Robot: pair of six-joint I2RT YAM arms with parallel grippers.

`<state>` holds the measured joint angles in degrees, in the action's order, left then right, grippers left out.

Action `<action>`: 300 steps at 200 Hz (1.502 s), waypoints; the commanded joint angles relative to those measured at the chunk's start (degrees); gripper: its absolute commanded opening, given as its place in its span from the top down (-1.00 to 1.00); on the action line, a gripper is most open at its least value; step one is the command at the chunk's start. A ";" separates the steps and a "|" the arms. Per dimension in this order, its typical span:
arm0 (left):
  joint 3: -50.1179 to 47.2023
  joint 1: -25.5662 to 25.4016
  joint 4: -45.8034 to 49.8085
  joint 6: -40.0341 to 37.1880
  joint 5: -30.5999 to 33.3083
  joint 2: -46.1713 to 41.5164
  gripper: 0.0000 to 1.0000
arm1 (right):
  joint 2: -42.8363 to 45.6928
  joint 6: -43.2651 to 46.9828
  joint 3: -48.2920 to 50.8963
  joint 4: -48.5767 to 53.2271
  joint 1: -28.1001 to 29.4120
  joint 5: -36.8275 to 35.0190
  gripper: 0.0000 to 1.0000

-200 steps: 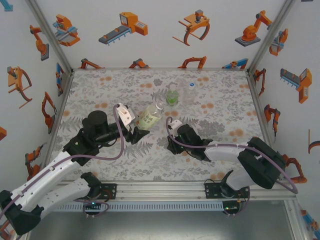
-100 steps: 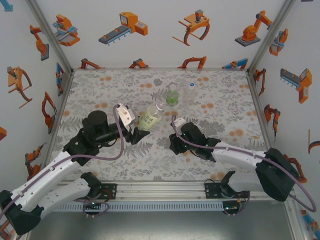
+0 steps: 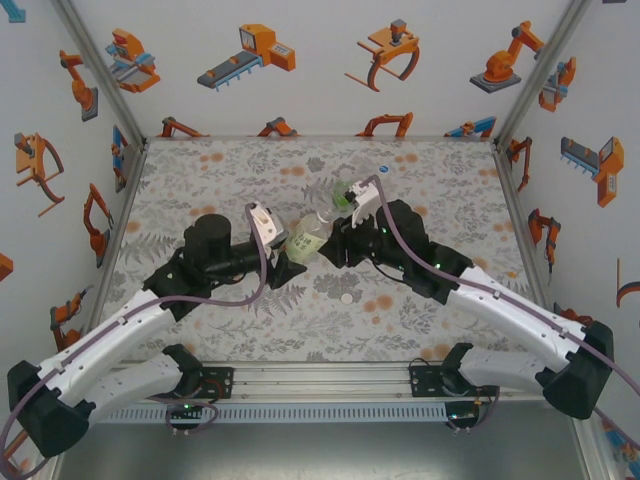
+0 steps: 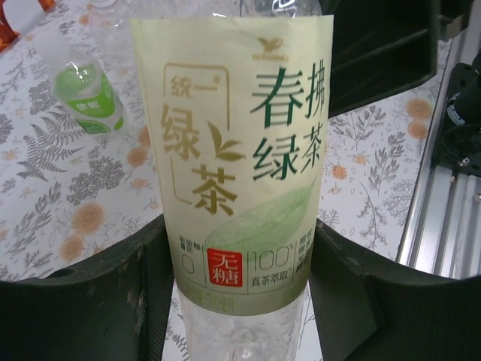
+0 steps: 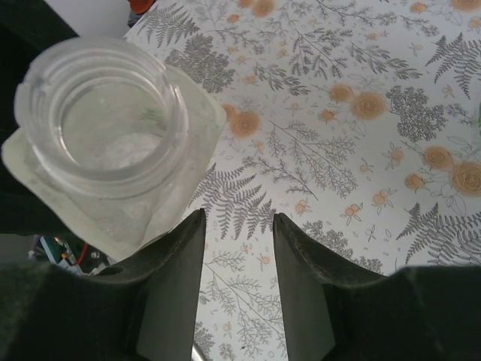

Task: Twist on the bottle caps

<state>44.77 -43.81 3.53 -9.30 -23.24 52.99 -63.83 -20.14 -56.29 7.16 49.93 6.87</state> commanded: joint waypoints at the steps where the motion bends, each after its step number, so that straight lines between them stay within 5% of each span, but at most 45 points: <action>1: 1.35 0.11 -0.96 1.01 -4.38 1.18 1.00 | -0.68 -0.18 -2.96 3.08 1.58 1.48 0.19; 117: 2.08 0.17 0.14 0.26 -6.81 2.85 0.72 | 0.10 3.57 -3.22 2.36 2.73 4.26 0.20; 146: 2.25 0.13 1.09 -0.24 -5.59 2.44 1.00 | 1.10 1.47 -1.49 6.99 2.40 -6.36 0.20; 193: -0.14 0.13 0.25 -0.10 0.61 -1.64 1.00 | 1.03 -8.68 5.87 13.09 -0.16 -14.60 0.20; 300: -1.64 0.78 -0.16 2.41 4.08 -5.33 1.00 | -23.27 -21.94 4.17 19.65 -0.36 -11.53 0.16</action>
<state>43.77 -43.44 4.73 -7.75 -19.40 48.77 -84.03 -38.85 -49.82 25.30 49.54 -5.23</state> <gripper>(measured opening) 0.593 0.409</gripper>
